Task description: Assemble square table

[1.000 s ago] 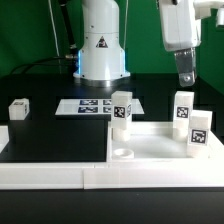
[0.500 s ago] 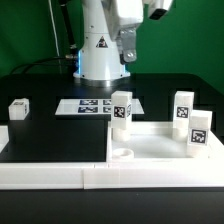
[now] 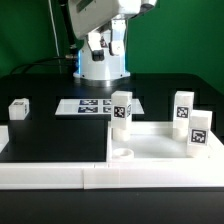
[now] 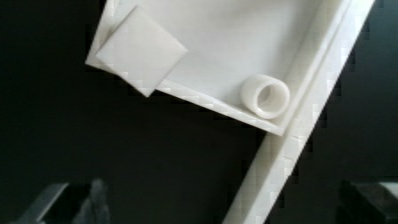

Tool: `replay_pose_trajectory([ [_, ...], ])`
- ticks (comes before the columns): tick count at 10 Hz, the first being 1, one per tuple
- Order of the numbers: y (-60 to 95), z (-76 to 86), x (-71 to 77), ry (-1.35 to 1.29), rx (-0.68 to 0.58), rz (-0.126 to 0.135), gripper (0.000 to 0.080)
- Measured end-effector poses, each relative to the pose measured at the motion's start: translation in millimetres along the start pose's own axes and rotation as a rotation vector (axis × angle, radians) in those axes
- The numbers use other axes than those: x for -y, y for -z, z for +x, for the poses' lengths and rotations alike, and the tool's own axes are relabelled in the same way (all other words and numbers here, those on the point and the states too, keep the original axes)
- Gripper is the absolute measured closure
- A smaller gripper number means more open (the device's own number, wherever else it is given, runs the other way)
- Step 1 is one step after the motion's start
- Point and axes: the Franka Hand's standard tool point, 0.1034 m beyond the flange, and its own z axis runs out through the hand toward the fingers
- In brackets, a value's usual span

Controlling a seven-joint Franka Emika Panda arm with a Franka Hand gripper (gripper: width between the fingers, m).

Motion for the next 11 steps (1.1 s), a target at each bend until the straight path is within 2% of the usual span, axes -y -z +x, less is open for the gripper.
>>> replay_pose_trajectory([
  [1,-0.7,1.4,-1.9,0.059,-0.001,-0.002,0.0151],
  [2,-2.7,14.0,-18.0,0.215,-0.015,0.009,0.0151],
  [4,-7.2,46.8,-68.8,0.429,-0.021,0.001,0.0151],
  [6,2.5,67.8,-96.8,0.617,-0.028,-0.001,0.0151],
  [8,16.2,96.8,-109.5,0.766,-0.049,-0.009,0.0151],
  [9,21.7,102.3,-111.9,0.825,-0.071,-0.012,0.0151],
  [11,21.5,99.6,-110.0,0.891,-0.067,-0.019,0.0151],
])
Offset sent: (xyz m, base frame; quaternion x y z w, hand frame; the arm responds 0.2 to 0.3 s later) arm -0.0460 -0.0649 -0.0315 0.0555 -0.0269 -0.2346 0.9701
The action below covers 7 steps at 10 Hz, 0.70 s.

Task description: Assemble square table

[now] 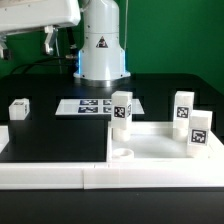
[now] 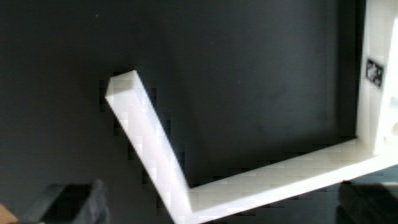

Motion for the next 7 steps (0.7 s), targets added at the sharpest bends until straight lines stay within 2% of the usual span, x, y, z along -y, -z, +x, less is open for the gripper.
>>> replay_pose_trajectory([
  [3,-0.3,-0.3,-0.5,-0.002,0.001,-0.001,0.0151],
  [4,-2.4,-2.8,-0.5,0.001,0.017,0.005,0.0151],
  [5,-10.6,-11.9,-3.5,0.018,0.084,0.019,0.0151],
  [7,-40.8,-23.3,-28.4,0.027,0.143,-0.033,0.0151],
])
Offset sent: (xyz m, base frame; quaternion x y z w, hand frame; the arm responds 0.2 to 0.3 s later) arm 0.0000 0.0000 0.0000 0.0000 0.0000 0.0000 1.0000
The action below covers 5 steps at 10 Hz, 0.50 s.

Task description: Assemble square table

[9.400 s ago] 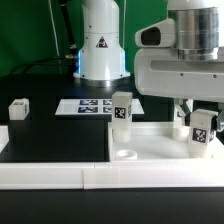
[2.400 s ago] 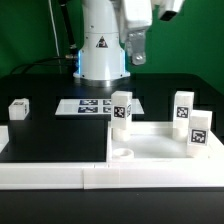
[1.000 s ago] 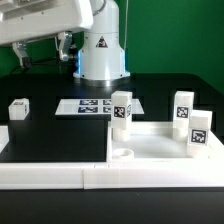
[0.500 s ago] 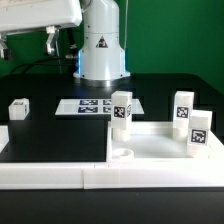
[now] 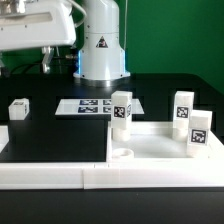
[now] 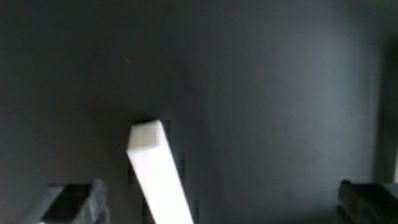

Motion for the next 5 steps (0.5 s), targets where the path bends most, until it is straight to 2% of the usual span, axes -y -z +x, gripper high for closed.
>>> replay_pose_trajectory([
  [1,-17.0,-8.4,-4.5,0.017,0.095,0.002,0.0151],
  [2,-34.3,-17.9,-18.6,0.036,0.177,-0.015,0.0151],
  [3,-44.9,-28.1,-32.0,0.027,0.281,-0.008,0.0151],
  [4,-44.9,-30.9,-37.5,0.04,0.348,0.002,0.0151],
  [5,-46.1,-35.7,-37.2,0.058,0.386,-0.008,0.0151],
])
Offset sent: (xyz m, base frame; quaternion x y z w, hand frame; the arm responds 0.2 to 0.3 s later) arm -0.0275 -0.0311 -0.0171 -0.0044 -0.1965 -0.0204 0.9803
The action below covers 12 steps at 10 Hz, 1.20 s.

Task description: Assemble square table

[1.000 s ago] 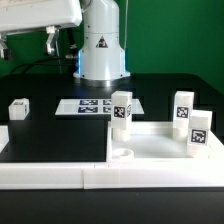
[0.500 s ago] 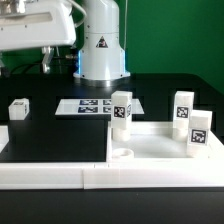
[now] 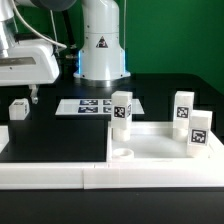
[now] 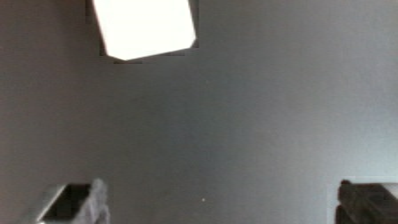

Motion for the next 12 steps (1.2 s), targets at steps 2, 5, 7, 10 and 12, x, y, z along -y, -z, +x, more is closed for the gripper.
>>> replay_pose_trajectory([
  [2,-1.0,-1.0,5.0,0.0,0.174,0.025,0.0151],
  [5,-13.9,-11.2,-11.7,0.162,0.401,0.022,0.0151],
  [7,-18.1,-10.5,-20.9,0.313,0.543,-0.041,0.0151],
  [10,-22.7,-15.7,-16.6,0.309,0.609,-0.034,0.0151],
  [12,-23.8,-17.0,-17.0,0.308,0.612,-0.033,0.0151],
])
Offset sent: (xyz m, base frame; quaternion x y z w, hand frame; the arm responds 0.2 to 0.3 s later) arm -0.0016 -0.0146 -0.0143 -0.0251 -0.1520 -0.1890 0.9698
